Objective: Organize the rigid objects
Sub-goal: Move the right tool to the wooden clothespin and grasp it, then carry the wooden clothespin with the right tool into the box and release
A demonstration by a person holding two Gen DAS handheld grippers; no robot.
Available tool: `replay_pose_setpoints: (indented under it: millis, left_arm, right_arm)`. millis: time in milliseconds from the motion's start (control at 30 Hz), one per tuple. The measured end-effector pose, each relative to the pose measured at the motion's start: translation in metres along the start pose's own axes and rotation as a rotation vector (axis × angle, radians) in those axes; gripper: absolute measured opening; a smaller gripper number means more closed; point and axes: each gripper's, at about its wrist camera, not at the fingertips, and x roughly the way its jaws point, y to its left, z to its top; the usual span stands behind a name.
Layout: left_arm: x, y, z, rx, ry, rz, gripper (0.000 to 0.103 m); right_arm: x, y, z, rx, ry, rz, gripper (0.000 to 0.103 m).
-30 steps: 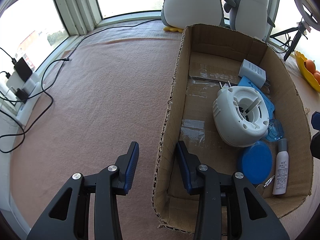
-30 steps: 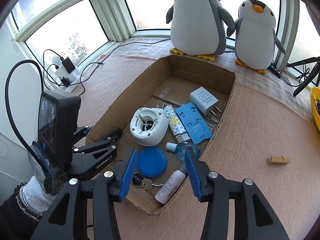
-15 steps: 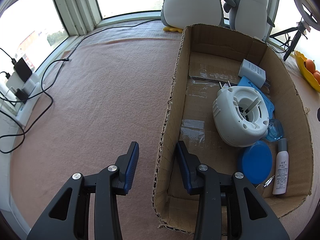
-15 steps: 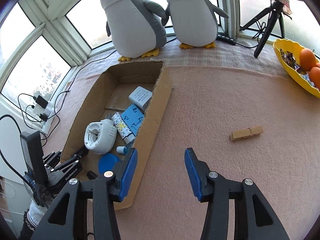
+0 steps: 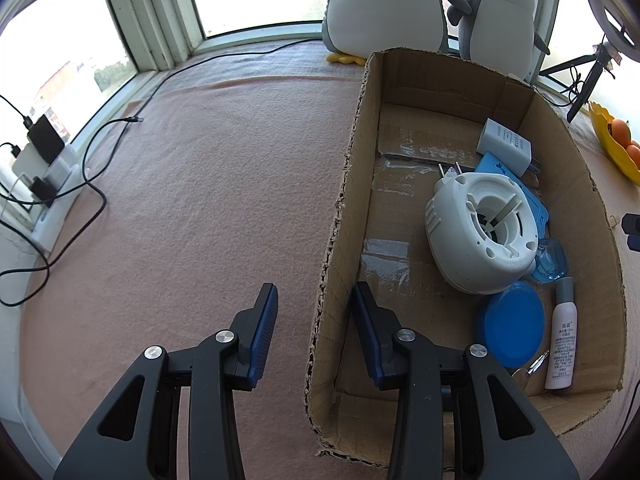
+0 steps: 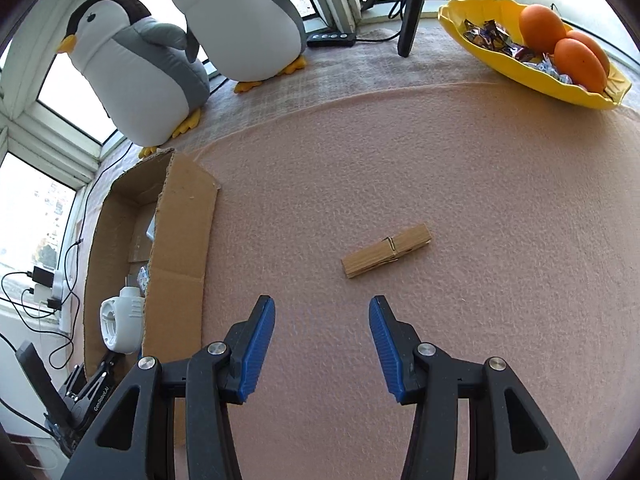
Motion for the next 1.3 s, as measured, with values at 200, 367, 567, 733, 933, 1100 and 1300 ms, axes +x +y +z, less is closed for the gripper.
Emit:
replay_pose_setpoints:
  millis: [200,367,567,733,933,1100,1300]
  left_arm:
    - [0.0,0.0,0.0,-0.002,0.0,-0.001,0.038]
    - [0.0,0.0,0.0,-0.006,-0.001,-0.005,0.038]
    - [0.0,0.0,0.0,-0.007,-0.001,-0.007,0.038]
    - [0.0,-0.001,0.001,-0.008,-0.001,-0.007,0.038]
    - [0.0,-0.001,0.001,-0.008,-0.001,-0.008,0.038]
    - [0.0,0.0,0.001,-0.008,-0.001,-0.008,0.038]
    - [0.0,0.0,0.001,-0.008,-0.001,-0.008,0.038]
  right_arm:
    - [0.01,-0.022,0.01,0.113,0.024,-0.017,0.045]
    - [0.018,-0.032,0.02,0.183,0.036,-0.018,0.045]
    - [0.026,-0.03,0.032,0.194,0.035,-0.044,0.045]
    - [0.031,-0.02,0.038,0.129,0.042,-0.095,0.045]
    - [0.036,-0.005,0.04,0.007,0.06,-0.166,0.045]
    - [0.037,-0.001,0.038,-0.073,0.059,-0.201,0.035]
    - [0.035,-0.004,0.039,-0.118,0.076,-0.187,0.021]
